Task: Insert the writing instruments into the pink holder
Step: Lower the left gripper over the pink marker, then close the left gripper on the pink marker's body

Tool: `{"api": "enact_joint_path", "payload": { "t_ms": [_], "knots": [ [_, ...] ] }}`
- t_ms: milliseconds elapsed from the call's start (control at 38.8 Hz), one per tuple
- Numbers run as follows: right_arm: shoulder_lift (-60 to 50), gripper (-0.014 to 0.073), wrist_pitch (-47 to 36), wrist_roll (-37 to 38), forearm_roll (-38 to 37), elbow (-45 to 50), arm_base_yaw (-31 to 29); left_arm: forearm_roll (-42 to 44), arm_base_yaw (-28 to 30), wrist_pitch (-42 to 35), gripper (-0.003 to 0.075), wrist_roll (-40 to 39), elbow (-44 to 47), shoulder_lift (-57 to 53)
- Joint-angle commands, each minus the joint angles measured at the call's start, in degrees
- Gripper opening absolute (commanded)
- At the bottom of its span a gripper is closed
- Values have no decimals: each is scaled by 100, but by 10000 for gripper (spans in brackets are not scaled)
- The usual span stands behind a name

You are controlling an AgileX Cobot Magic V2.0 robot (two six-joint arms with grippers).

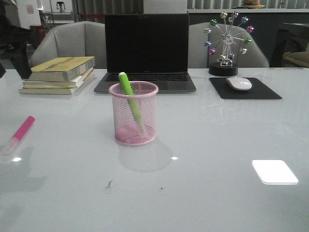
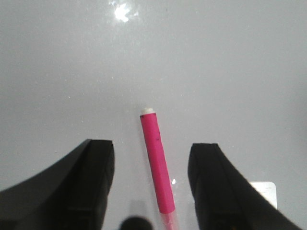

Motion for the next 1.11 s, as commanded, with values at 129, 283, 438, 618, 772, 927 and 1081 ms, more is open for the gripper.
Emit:
{"api": "enact_joint_path", "payload": {
  "t_ms": [129, 283, 438, 618, 772, 927, 1081],
  "knots": [
    [-20, 486, -329, 10, -92, -157, -34, -11, -27, 158, 430, -22, -215, 134],
    [-20, 486, -322, 10, -98, -157, -34, -11, -27, 175, 429, -22, -215, 364],
    [-20, 486, -322, 10, -105, -157, -34, -11, -27, 175, 429, -22, -215, 579],
    [-20, 486, -308, 10, -137, -157, -34, -20, -27, 119, 428, -22, -215, 749],
    [-20, 486, -308, 10, -137, -157, -34, -20, -27, -134, 428, -22, -204, 773],
    [-20, 486, -308, 10, -137, -157, -34, -41, -27, -240, 428, -22, -204, 773],
    [-20, 486, -308, 10, -137, -157, -34, -41, -27, -298, 428, -22, -204, 787]
  ]
}}
